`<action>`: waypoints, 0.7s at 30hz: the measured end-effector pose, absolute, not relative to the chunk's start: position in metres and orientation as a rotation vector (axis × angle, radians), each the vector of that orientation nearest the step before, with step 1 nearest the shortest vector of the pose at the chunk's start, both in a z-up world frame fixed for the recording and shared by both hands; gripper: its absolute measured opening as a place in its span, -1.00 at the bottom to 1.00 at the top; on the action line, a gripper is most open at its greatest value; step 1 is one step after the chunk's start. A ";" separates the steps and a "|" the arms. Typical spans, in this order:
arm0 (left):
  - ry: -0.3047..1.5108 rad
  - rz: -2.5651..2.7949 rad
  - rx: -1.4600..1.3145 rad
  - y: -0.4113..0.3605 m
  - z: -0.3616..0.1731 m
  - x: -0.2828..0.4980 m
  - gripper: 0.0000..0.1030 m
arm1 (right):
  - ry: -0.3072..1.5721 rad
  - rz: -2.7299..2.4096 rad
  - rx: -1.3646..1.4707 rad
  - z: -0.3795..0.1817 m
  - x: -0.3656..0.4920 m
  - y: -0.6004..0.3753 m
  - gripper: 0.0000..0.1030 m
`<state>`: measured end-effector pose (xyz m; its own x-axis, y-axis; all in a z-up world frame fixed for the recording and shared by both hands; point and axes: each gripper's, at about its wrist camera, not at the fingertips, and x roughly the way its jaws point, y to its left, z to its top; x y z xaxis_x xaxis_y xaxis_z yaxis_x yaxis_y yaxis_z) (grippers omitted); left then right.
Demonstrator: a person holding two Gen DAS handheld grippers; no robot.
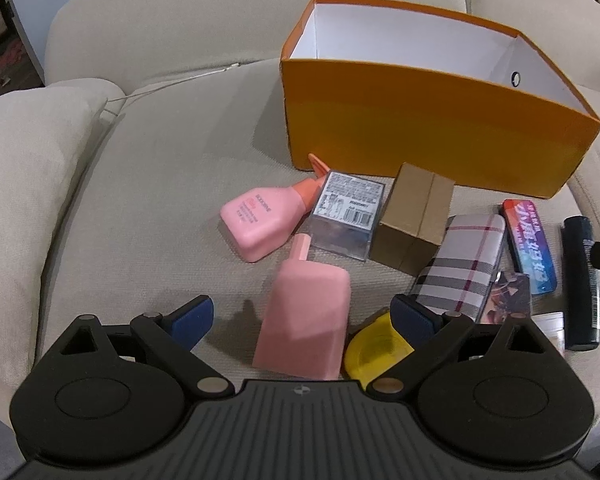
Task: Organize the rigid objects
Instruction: 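Grasp the pink bottle with the left tool while the right tool grasps the black deodorant can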
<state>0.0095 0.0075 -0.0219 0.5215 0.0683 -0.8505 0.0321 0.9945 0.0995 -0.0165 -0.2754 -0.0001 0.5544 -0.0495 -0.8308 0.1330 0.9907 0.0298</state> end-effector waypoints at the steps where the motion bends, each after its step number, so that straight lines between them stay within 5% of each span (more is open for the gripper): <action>1: 1.026 0.023 0.104 0.009 -0.023 0.010 1.00 | 0.978 -0.109 0.095 0.000 -0.017 -0.276 0.98; 21: 1.184 0.048 0.002 0.038 -0.068 0.046 1.00 | 0.993 -0.120 0.134 -0.003 -0.016 -0.292 0.98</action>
<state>0.0456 0.0378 -0.0681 0.3759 0.0391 -0.9258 -0.0366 0.9990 0.0273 -0.0163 -0.2921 -0.0029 0.5407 -0.0393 -0.8403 0.1612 0.9852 0.0577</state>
